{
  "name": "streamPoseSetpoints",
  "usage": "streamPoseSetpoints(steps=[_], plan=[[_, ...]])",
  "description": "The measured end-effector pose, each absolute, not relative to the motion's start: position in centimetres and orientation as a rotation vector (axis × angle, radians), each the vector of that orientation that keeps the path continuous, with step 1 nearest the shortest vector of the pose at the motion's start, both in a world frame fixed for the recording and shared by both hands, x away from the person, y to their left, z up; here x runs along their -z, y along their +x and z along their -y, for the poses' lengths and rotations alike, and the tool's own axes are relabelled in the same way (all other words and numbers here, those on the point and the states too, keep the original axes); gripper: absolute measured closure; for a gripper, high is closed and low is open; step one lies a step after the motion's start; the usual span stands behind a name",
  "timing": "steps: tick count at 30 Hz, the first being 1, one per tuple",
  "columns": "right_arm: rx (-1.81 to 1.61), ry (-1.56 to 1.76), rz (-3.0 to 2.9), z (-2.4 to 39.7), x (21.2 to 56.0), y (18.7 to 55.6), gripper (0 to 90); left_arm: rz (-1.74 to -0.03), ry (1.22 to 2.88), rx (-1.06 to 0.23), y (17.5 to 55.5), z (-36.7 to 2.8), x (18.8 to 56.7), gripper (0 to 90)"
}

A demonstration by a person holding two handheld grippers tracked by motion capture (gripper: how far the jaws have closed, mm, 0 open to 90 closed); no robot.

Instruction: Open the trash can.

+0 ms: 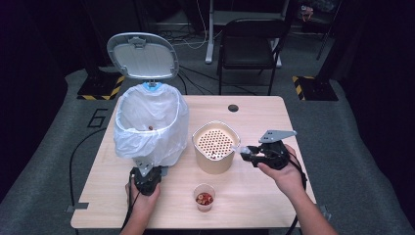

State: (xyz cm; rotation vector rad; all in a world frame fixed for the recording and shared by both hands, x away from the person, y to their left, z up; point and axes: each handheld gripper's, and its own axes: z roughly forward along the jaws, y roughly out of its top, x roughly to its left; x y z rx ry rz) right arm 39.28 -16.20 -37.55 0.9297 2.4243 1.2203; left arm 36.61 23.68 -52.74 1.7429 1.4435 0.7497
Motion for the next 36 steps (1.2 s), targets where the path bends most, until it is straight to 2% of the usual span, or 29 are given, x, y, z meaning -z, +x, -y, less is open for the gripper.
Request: streamPoseSetpoints(steps=[8,21,31,36], plan=[[-1.242,0.904,-2.443,14.9,35.9,39.9,63.1,-1.447,1.739,-0.742,36.6,-23.7,52.7,70.0],[-1.287,0.692,-2.447,7.9,27.7,42.3,63.1,-1.445,1.741,-0.742,36.6,-23.7,52.7,69.9],[-1.303,0.618,-2.494,3.2,26.3,44.8,63.2,-1.441,1.760,-0.747,36.6,-23.8,52.7,69.9],[-1.322,0.592,-2.506,1.5,25.8,45.3,63.1,-1.451,1.709,-0.741,36.6,-23.5,52.8,69.9]])
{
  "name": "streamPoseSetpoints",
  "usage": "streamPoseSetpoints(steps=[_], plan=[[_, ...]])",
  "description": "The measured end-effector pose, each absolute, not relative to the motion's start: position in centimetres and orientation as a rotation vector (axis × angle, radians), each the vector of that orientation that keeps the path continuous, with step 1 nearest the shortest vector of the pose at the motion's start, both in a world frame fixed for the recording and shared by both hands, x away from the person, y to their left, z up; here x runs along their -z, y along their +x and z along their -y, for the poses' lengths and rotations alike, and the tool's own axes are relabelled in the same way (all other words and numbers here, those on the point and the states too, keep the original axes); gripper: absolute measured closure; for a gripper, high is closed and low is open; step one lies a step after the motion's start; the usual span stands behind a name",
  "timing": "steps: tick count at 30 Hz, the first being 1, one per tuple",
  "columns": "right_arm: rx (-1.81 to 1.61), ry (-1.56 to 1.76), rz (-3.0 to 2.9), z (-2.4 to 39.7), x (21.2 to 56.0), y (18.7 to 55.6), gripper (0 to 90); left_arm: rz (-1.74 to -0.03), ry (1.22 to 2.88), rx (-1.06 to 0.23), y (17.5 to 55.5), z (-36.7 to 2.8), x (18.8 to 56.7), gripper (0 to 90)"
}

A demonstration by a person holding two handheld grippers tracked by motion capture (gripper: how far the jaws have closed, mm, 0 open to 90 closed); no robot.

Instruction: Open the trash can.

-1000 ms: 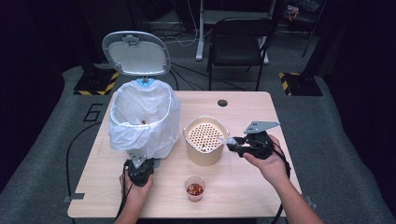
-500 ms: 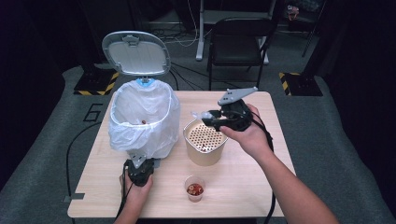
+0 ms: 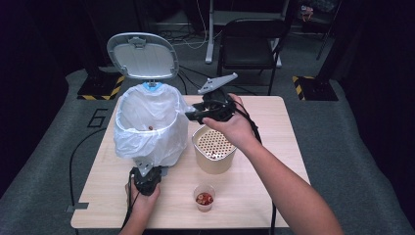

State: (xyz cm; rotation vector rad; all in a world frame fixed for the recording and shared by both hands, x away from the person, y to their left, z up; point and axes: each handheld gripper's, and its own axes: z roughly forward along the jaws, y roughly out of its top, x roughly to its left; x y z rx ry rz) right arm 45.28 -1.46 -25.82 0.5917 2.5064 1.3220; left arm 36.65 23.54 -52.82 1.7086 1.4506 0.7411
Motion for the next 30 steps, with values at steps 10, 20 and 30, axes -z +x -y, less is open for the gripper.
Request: streamPoseSetpoints(steps=[10,20,30], plan=[[-1.348,0.545,-2.519,-2.3,25.6,47.2,62.9,-1.467,1.682,-0.727,36.6,-23.4,52.9,69.9],[-1.329,0.548,-2.540,-5.8,25.5,48.4,62.9,-1.468,1.682,-0.724,36.6,-23.4,52.9,69.9],[-1.331,0.543,-2.539,-8.0,25.8,48.8,62.8,-1.465,1.687,-0.725,36.6,-23.4,52.8,69.9]])
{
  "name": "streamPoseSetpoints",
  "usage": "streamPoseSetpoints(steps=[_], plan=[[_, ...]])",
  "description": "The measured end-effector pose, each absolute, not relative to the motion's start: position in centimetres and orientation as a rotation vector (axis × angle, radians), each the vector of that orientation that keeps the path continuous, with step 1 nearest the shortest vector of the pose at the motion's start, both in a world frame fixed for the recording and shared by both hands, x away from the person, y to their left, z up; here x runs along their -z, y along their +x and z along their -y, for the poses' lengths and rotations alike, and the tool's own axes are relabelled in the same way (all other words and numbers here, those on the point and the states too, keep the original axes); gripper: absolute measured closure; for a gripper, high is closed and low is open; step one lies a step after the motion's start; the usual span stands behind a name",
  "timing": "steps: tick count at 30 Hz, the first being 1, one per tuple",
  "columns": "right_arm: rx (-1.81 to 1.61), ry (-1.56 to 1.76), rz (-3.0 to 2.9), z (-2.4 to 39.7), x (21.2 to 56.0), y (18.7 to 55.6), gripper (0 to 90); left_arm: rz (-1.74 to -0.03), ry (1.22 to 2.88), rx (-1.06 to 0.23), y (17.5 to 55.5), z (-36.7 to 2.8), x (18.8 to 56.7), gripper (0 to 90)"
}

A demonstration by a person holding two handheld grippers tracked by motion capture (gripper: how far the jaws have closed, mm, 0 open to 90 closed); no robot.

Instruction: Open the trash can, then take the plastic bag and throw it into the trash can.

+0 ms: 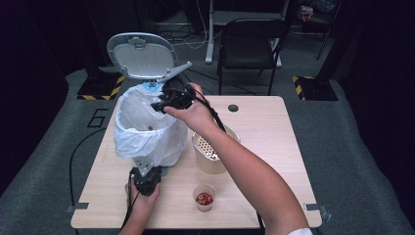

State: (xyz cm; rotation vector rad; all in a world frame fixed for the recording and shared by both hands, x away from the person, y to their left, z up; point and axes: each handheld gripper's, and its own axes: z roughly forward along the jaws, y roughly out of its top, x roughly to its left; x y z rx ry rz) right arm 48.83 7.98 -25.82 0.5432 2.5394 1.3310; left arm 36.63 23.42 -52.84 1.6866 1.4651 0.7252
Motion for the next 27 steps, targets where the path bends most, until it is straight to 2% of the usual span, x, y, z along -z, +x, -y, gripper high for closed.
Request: streamPoseSetpoints(steps=[3,7,8,11,24,27], plan=[[-1.332,0.532,-2.542,-8.8,26.1,49.2,60.6,-1.467,1.698,-0.720,36.6,-23.4,52.8,69.9],[-1.344,0.532,-2.526,-9.5,26.6,49.3,42.3,-1.436,1.749,-0.751,36.6,-23.7,52.6,70.0],[-1.348,0.529,-2.527,-9.5,26.6,49.2,41.3,-1.441,1.740,-0.747,36.6,-23.7,52.7,70.0],[-1.377,0.503,-2.514,-8.7,26.1,48.6,40.8,-1.467,1.683,-0.725,36.6,-23.4,52.9,70.0],[-1.378,0.562,-2.427,-2.3,25.6,47.1,38.0,-1.444,1.715,-0.738,36.6,-23.7,52.8,69.9],[-1.329,0.615,-2.416,0.4,26.0,46.5,37.5,-1.447,1.715,-0.731,36.6,-23.7,52.8,69.9]])
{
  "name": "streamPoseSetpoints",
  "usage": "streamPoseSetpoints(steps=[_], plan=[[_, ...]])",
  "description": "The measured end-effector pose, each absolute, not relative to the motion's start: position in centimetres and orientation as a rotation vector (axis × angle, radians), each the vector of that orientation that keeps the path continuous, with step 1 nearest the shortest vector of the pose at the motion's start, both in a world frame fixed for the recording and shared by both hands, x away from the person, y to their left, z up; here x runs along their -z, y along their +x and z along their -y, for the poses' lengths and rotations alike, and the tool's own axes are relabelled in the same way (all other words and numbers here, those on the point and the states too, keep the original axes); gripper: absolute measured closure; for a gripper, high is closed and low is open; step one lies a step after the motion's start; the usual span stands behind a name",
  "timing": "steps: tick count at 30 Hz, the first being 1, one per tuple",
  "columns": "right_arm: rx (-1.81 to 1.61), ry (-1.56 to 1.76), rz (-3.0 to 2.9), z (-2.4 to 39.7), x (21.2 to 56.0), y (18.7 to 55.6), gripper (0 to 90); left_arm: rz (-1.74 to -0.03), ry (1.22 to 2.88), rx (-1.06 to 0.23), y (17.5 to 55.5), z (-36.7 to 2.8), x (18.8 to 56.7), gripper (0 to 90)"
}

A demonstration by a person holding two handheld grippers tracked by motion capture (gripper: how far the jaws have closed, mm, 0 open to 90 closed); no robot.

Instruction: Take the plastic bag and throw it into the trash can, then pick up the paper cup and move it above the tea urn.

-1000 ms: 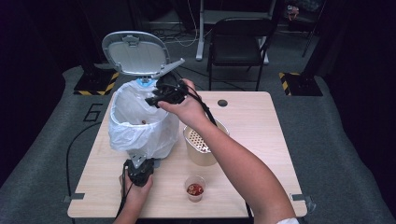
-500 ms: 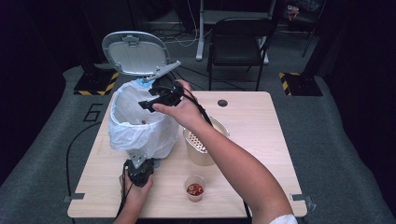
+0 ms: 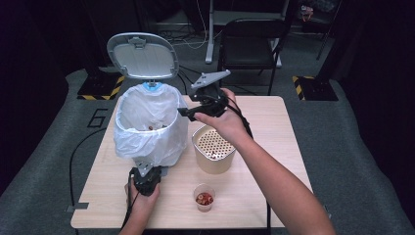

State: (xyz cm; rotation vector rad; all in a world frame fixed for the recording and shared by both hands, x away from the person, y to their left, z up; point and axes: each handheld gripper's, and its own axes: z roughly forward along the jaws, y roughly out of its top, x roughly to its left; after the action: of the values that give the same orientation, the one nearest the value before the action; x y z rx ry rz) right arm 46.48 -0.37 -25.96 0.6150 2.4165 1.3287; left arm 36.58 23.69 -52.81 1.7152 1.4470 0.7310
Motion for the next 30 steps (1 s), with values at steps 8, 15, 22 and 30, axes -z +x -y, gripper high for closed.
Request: streamPoseSetpoints(steps=[8,15,22,30], plan=[[-1.325,0.679,-2.380,4.4,27.2,45.5,35.9,-1.440,1.748,-0.734,36.5,-23.9,52.7,69.9],[-1.295,0.706,-2.359,7.1,29.5,43.6,32.5,-1.439,1.743,-0.730,36.5,-23.9,52.7,69.9],[-1.331,0.694,-2.347,9.8,33.5,40.7,26.1,-1.439,1.743,-0.730,36.5,-23.9,52.7,69.9],[-1.338,0.754,-2.353,12.1,38.1,38.2,24.8,-1.438,1.744,-0.730,36.5,-23.9,52.7,69.9]])
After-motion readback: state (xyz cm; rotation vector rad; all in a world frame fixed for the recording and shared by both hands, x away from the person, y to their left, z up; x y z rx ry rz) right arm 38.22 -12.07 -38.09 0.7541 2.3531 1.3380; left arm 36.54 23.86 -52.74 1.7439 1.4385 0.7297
